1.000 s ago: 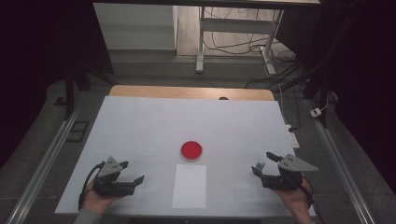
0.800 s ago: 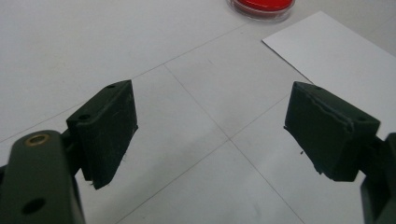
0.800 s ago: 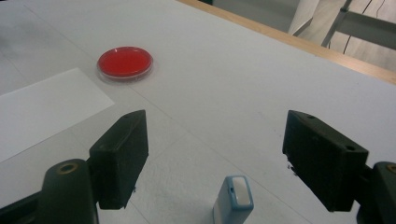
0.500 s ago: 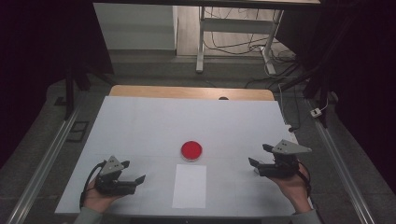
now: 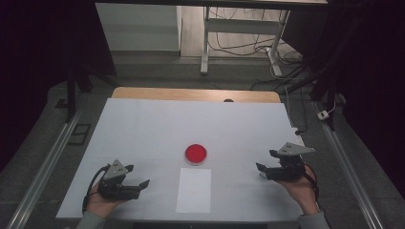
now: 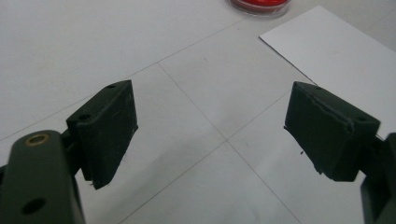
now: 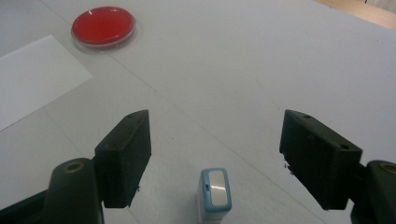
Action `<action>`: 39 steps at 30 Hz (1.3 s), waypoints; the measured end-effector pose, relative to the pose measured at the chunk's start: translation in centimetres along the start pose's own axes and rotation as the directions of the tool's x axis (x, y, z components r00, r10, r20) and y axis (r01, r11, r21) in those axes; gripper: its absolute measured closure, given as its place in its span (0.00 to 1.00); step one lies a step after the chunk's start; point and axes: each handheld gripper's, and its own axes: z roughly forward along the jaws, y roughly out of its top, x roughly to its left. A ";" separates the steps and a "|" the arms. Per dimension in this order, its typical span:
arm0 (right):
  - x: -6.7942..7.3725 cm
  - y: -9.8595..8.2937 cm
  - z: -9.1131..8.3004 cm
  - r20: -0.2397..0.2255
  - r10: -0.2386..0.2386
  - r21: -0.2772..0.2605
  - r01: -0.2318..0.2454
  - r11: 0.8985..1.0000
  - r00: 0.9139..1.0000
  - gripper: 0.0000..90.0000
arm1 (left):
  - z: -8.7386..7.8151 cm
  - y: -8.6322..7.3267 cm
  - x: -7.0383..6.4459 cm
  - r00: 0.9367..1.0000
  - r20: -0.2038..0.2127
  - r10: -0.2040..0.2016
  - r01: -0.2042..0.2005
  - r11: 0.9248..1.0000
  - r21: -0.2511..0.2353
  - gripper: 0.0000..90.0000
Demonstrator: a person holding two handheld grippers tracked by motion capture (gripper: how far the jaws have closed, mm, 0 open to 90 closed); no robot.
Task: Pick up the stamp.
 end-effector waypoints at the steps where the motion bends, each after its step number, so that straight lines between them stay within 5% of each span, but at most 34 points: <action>1: 0.0 0.0 0.0 -0.003 0.002 0.006 -0.002 1.000 1.000 0.29 | 0.0 0.0 0.0 1.000 -0.001 0.001 -0.001 1.000 0.001 0.19; 13: -0.1 -0.6 0.7 -0.024 -0.020 0.079 0.022 0.997 1.000 0.37 | 0.0 -0.1 0.2 1.000 -0.003 -0.003 0.003 1.000 0.003 0.19; 30: -0.3 -1.7 1.1 -0.022 -0.014 0.143 0.017 0.990 1.000 0.69 | 0.2 -0.3 0.4 1.000 -0.003 0.002 -0.002 1.000 0.016 0.19; 34: -0.3 -1.8 1.1 -0.024 -0.025 0.149 0.029 0.988 0.999 0.83 | 0.1 -0.3 0.4 1.000 -0.003 0.002 -0.002 1.000 0.015 0.19; 39: -0.3 -1.8 1.2 -0.028 -0.020 0.148 0.024 0.989 0.999 0.83 | 0.2 -0.3 0.4 1.000 -0.003 0.003 -0.003 1.000 0.018 0.19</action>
